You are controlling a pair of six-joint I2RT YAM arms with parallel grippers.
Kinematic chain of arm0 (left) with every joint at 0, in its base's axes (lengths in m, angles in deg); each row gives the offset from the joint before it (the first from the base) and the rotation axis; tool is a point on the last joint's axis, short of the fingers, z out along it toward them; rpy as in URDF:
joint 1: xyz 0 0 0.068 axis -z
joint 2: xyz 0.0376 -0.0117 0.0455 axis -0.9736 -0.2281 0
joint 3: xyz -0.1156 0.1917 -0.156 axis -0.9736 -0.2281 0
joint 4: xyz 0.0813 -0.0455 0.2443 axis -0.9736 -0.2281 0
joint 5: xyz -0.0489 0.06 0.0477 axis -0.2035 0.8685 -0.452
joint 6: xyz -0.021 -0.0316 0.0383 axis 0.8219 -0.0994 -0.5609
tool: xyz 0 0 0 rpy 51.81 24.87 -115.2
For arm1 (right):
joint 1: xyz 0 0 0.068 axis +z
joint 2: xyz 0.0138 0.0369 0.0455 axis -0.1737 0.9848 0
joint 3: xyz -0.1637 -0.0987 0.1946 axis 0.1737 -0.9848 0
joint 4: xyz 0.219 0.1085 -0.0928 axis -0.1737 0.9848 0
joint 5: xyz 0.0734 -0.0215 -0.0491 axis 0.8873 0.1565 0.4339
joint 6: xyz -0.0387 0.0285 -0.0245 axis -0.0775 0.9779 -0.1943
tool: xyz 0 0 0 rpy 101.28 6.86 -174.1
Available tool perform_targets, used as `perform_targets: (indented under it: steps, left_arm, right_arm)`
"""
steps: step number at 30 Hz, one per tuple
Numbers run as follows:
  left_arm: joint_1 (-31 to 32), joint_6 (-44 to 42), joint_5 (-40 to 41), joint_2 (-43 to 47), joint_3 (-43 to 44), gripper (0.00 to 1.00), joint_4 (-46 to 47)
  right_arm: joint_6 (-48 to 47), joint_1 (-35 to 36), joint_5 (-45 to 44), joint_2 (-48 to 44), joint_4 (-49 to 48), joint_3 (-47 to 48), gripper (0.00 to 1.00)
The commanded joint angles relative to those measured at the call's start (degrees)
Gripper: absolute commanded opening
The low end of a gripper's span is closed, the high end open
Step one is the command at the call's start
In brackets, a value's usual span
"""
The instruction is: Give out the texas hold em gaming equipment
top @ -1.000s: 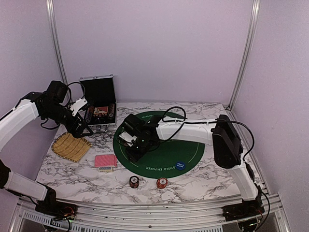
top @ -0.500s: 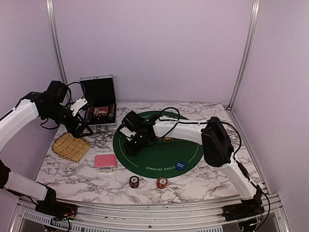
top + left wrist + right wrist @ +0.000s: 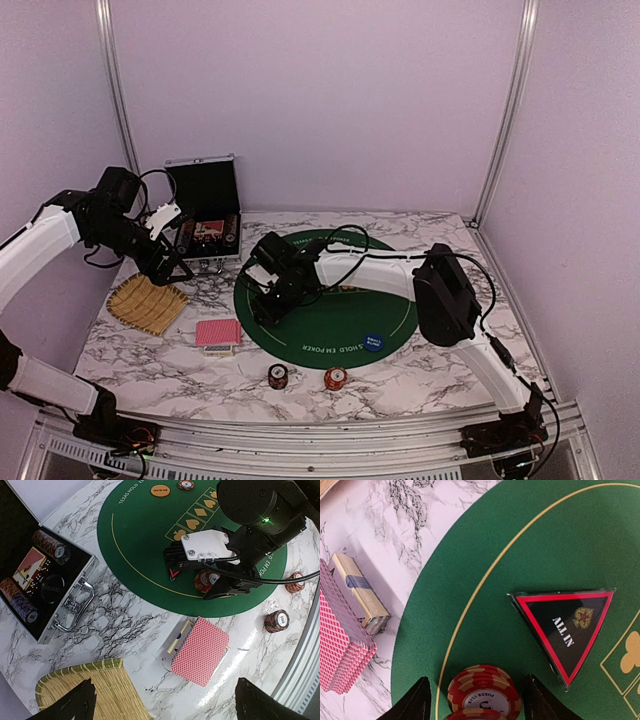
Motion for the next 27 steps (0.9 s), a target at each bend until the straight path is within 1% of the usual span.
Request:
perform_targets:
  steps: [1, 7, 13, 15, 18, 27]
  left_arm:
    - [0.19, -0.38, -0.76, 0.37, 1.54, 0.99, -1.81]
    - [0.15, -0.37, -0.78, 0.21, 1.45, 0.99, -1.81]
    - [0.16, -0.21, -0.93, 0.02, 1.52, 0.99, -1.81]
    - [0.17, -0.2, -0.98, 0.08, 1.59, 0.99, -1.78]
    - [0.15, -0.09, -0.84, 0.31, 1.63, 0.99, -1.81]
    - [0.19, -0.02, -0.92, 0.51, 1.57, 0.99, -1.81]
  right_arm:
    - [-0.35, -0.4, -1.2, 0.66, -0.39, 2.4, 0.62]
    - [-0.51, -0.35, -2.94, -2.47, -0.17, 1.9, 0.59]
    - [-0.62, -0.32, -3.49, -8.02, -0.55, -1.36, 0.59]
    - [-0.64, -0.13, -3.14, -10.7, -0.76, -3.88, 0.59]
    - [-0.5, 0.22, -2.67, -15.77, -1.56, -10.86, 0.62]
    - [1.67, 3.33, -0.57, -33.65, -1.64, -37.7, 0.82]
